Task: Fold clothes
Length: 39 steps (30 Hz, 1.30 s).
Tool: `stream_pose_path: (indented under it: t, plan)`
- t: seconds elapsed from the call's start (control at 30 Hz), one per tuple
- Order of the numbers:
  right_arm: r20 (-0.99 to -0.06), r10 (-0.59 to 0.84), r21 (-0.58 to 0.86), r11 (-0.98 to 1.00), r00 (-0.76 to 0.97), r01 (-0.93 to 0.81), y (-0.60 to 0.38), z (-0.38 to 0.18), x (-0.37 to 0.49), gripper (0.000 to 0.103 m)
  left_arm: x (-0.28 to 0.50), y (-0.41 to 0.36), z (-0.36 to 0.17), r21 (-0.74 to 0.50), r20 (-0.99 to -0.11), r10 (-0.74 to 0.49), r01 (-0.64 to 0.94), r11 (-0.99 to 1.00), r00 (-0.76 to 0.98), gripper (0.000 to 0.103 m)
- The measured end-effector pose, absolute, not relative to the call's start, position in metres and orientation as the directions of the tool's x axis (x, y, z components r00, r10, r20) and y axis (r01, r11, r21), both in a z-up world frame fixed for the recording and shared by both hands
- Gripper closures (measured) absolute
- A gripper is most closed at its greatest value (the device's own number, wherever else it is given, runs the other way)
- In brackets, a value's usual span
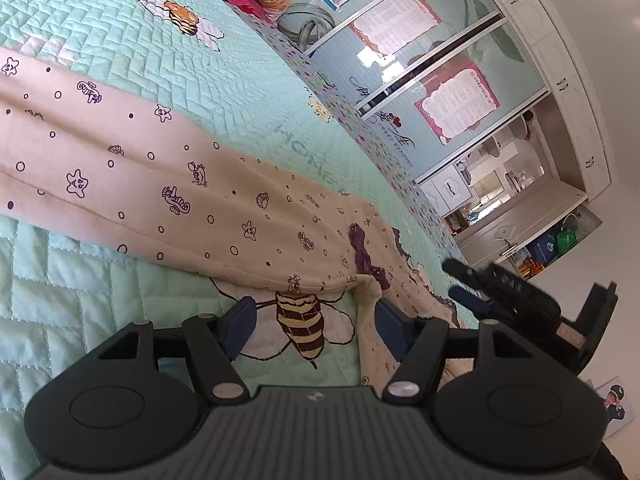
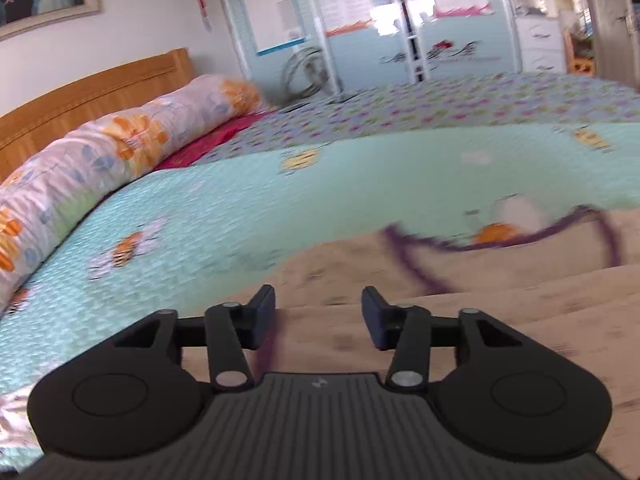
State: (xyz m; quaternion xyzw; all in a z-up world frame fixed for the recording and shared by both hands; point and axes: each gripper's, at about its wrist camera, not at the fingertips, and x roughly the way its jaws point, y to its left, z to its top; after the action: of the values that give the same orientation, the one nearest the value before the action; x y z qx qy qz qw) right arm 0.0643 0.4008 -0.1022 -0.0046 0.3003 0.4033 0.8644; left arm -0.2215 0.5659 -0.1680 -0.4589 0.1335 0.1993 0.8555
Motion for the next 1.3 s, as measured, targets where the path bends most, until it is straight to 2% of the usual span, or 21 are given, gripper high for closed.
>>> stream_pose_path:
  t: [0.13,0.2,0.23,0.5,0.63,0.8,0.87,1.0,1.07,1.17,1.27,1.3]
  plan:
    - [-0.652,0.530,0.149,0.790,0.542,-0.594,0.355,-0.121,0.132,0.053,-0.220,0.565,-0.167,-0.724,-0.415,0.222,-0.468,0.506,0.882,0.034]
    - [-0.689,0.467,0.112,0.824,0.554,-0.555,0.339,-0.131,0.163,0.061,-0.219,0.564,-0.167,-0.718,-0.418,0.224,-0.471,0.512,0.881,0.034]
    - [-0.693,0.457,0.104,0.829,0.558,-0.549,0.336,-0.136,0.175,0.065,-0.219,0.563,-0.166,-0.716,-0.419,0.224,-0.472,0.515,0.880,0.034]
    - [-0.611,0.479,0.167,0.856,0.630,-0.490,0.304,-0.102,0.186,0.065,-0.218,0.564,-0.167,-0.713,-0.415,0.223,-0.467,0.523,0.882,0.034]
    - [-0.628,0.413,0.143,0.895,0.660,-0.423,0.254,-0.103,0.182,0.064,-0.218,0.563,-0.167,-0.709,-0.415,0.224,-0.467,0.528,0.882,0.033]
    - [-0.726,0.335,0.071,0.905,0.601,-0.418,0.247,-0.137,0.255,0.060,-0.215,0.560,-0.167,-0.693,-0.421,0.231,-0.475,0.543,0.877,0.033]
    - [-0.715,0.258,-0.001,0.929,0.650,-0.370,0.250,-0.130,0.270,0.060,-0.214,0.560,-0.167,-0.690,-0.420,0.233,-0.476,0.546,0.877,0.033]
    - [-0.696,0.298,0.064,0.932,0.653,-0.357,0.233,-0.112,0.258,0.060,-0.213,0.560,-0.168,-0.684,-0.421,0.236,-0.478,0.551,0.876,0.032]
    - [-0.704,0.316,0.082,0.926,0.636,-0.370,0.224,-0.117,0.252,0.055,-0.214,0.560,-0.168,-0.687,-0.420,0.235,-0.477,0.549,0.876,0.032]
    - [-0.758,0.226,0.006,0.941,0.612,-0.340,0.219,-0.139,0.269,0.054,-0.214,0.560,-0.168,-0.687,-0.418,0.234,-0.474,0.550,0.878,0.032]
    - [-0.708,0.177,-0.015,0.964,0.684,-0.265,0.210,-0.129,0.269,0.054,-0.214,0.560,-0.168,-0.691,-0.417,0.233,-0.473,0.546,0.879,0.032]
    - [-0.694,0.206,0.014,0.962,0.689,-0.274,0.208,-0.124,0.264,0.054,-0.213,0.560,-0.168,-0.689,-0.417,0.235,-0.474,0.548,0.878,0.032]
